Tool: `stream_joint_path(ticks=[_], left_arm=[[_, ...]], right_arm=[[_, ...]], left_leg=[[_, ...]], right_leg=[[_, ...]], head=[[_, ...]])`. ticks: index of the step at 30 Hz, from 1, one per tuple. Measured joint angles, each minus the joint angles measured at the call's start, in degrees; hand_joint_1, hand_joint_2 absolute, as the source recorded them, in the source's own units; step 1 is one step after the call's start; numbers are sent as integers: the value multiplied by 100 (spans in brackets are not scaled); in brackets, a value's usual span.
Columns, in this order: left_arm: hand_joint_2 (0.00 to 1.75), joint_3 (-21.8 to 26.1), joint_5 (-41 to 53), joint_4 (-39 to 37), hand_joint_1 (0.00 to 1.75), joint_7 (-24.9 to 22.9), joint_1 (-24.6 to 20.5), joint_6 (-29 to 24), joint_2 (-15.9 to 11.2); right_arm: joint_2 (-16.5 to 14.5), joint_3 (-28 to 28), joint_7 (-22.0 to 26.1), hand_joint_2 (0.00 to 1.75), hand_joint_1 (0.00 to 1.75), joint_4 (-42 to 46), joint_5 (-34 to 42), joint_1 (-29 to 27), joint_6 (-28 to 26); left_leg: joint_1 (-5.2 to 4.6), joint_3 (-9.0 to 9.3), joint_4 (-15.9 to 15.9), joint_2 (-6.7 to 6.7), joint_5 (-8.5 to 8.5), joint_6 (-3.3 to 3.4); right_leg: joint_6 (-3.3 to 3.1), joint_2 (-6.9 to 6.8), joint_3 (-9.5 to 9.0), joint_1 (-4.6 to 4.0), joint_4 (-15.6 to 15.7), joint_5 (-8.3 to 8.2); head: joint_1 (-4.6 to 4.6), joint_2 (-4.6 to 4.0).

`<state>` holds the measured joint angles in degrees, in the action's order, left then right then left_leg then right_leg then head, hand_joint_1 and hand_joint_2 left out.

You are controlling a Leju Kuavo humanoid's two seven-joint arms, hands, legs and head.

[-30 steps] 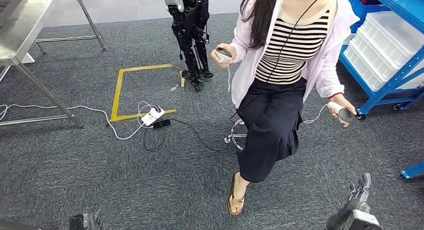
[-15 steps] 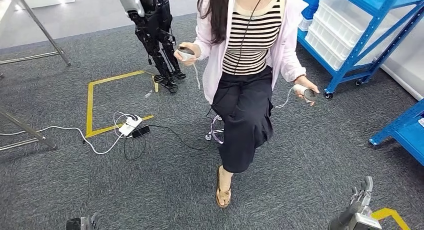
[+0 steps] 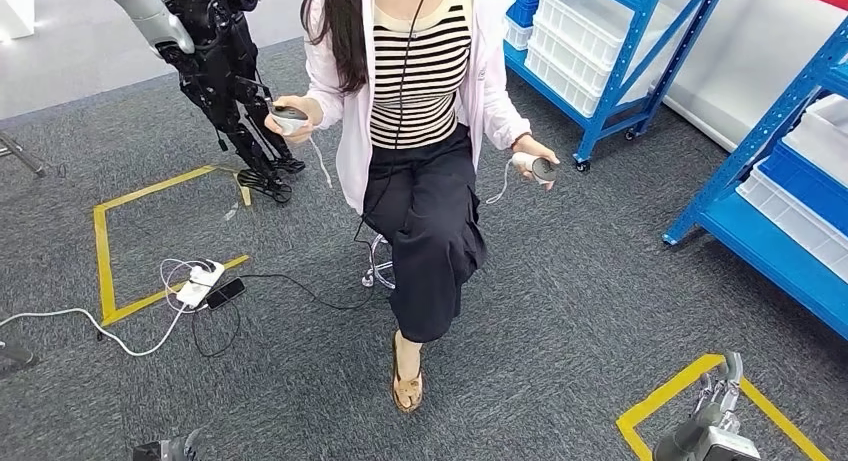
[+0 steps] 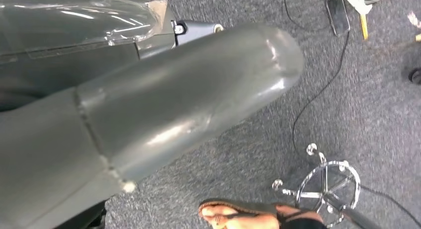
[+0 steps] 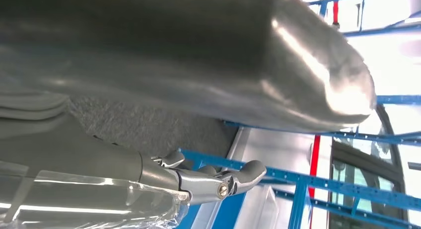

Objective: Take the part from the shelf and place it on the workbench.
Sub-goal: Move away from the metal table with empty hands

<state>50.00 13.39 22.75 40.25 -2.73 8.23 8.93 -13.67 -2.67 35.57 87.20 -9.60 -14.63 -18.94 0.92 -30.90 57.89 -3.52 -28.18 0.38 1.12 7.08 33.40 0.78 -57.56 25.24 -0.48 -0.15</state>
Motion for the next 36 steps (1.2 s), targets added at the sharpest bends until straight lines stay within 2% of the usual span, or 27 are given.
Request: stream_joint_path(ticks=[1,3,5,7,8,9,10,11,13,14,16,17,19,20,21,22,23,24,25,27,28,29,30,31,32,34,36], left_arm=[[0,1,-10,11,0,0,-2,0,7],[0,2,-21,34,0,1,1,1,17],[0,4,-23,46,0,1,29,1,16],[0,6,-25,50,0,1,59,1,13],[0,6,-26,51,0,1,65,1,14],[0,6,-27,51,0,1,67,1,17],[0,5,-28,51,0,1,67,1,23],[0,5,-31,51,0,1,67,-1,26],[0,5,-54,62,0,1,75,-23,25],[0,5,-72,72,0,1,80,-36,20],[0,7,-101,99,0,1,86,-51,21],[0,7,-105,111,0,1,87,-50,25],[0,7,-108,128,0,3,92,-50,30],[0,8,-111,131,0,4,102,-51,26],[0,9,-115,132,0,4,119,-51,20],[0,11,-119,132,0,4,140,-50,14],[0,13,-119,132,0,3,158,-47,8],[0,13,-114,132,0,3,168,-41,5],[0,12,-104,132,0,3,174,-31,4],[0,11,-83,133,0,3,179,-7,0],[0,9,-74,133,0,3,183,5,-3],[0,7,-68,134,0,3,187,13,-4],[0,4,-62,137,0,3,189,20,-3],[0,3,-57,144,0,3,189,32,2],[0,1,-50,157,0,3,184,41,15],[0,-2,-36,186,0,4,182,54,34],[0,-2,-27,197,0,5,192,45,39]], right_arm=[[6,-10,0,0,0,-6,2,9,-3],[23,-26,1,0,0,-18,3,32,-8],[39,-35,1,0,0,-36,7,70,-10],[53,-38,1,0,0,-60,11,88,-10],[61,-38,0,0,0,-72,13,87,-10],[70,-38,-1,0,0,-82,14,87,-10],[79,-38,-1,0,0,-89,16,89,-10],[86,-39,-1,0,0,-92,16,93,-10],[95,-57,-8,0,0,-102,22,114,-7],[98,-75,-12,0,0,-110,28,131,-4],[111,-118,-17,0,0,-138,53,176,-1],[118,-137,-19,0,0,-155,71,201,-2],[129,-168,-20,0,0,-194,113,261,-8],[133,-188,-20,0,0,-217,133,287,-14],[138,-208,-20,0,0,-244,152,306,-21],[143,-226,-16,0,0,-271,170,311,-31],[150,-236,-9,0,0,-292,190,303,-46],[158,-240,1,0,0,-310,210,291,-62],[167,-240,11,0,0,-324,228,279,-79],[182,-244,28,0,0,-340,260,263,-103],[188,-248,34,0,0,-345,270,257,-109],[193,-253,39,0,0,-348,278,250,-113],[197,-258,43,0,0,-350,283,242,-117],[203,-261,48,0,0,-352,286,229,-123],[212,-261,55,0,0,-354,290,211,-132],[237,-263,80,0,0,-355,308,182,-156],[262,-267,105,0,0,-357,345,159,-189]], left_leg=[[-5,7,-28,62,27,49],[-4,26,-105,194,92,147],[-16,25,-142,350,120,197],[-32,9,-139,517,118,206],[-36,5,-138,592,116,204],[-36,6,-136,667,111,198],[-35,15,-134,737,103,185],[-42,32,-130,798,89,163],[-75,70,-120,913,43,96],[-88,93,-116,968,22,62],[-77,131,-121,1090,-9,-5],[-55,138,-86,1051,-52,-41],[-16,3,278,759,-307,-98],[-3,-152,639,562,-506,-111],[0,-350,1050,444,-700,-113],[-1,-533,1403,388,-829,-113],[0,-640,1579,365,-843,-107],[0,-647,1542,351,-741,-94],[1,-563,1318,328,-559,-76],[13,-219,526,95,-145,-31],[17,-90,225,-15,-31,-15],[14,-8,27,-99,27,0],[-2,7,-24,-96,22,15],[-16,6,-34,-25,36,40],[-22,14,-60,48,60,80],[-15,24,-120,201,106,168],[-24,13,-138,364,119,215]], right_leg=[[43,28,30,4,1,-12],[67,-191,157,-2,-191,84],[26,-526,454,-6,-816,397],[33,-626,776,7,-1511,675],[67,-640,813,13,-1623,697],[117,-668,727,21,-1499,632],[167,-736,518,29,-1140,500],[195,-887,269,36,-692,362],[177,-1144,-81,21,-72,176],[136,-1192,-127,8,18,151],[51,-1043,-112,8,21,127],[18,-970,-113,20,30,117],[-56,-830,-134,63,46,85],[-77,-763,-126,64,46,76],[-95,-691,-120,60,44,69],[-101,-609,-117,52,43,66],[-101,-526,-119,44,41,66],[-101,-445,-126,38,39,66],[-100,-369,-136,36,38,66],[-93,-225,-146,23,29,65],[-79,-162,-135,13,24,61],[-54,-97,-112,5,21,51],[-19,-34,-83,-1,22,36],[25,31,-37,6,35,16],[58,15,4,11,7,20],[65,-235,172,-3,-276,175],[33,-541,514,-9,-990,509]], head=[[1,0],[14,0],[36,0],[47,0],[48,0],[50,0],[49,0],[52,0],[45,0],[43,0],[37,0],[37,0],[15,0],[2,0],[-6,0],[-8,0],[-7,0],[-7,0],[-6,0],[-7,0],[-4,0],[-2,0],[-1,0],[-1,0],[-2,0],[21,0],[54,0]])
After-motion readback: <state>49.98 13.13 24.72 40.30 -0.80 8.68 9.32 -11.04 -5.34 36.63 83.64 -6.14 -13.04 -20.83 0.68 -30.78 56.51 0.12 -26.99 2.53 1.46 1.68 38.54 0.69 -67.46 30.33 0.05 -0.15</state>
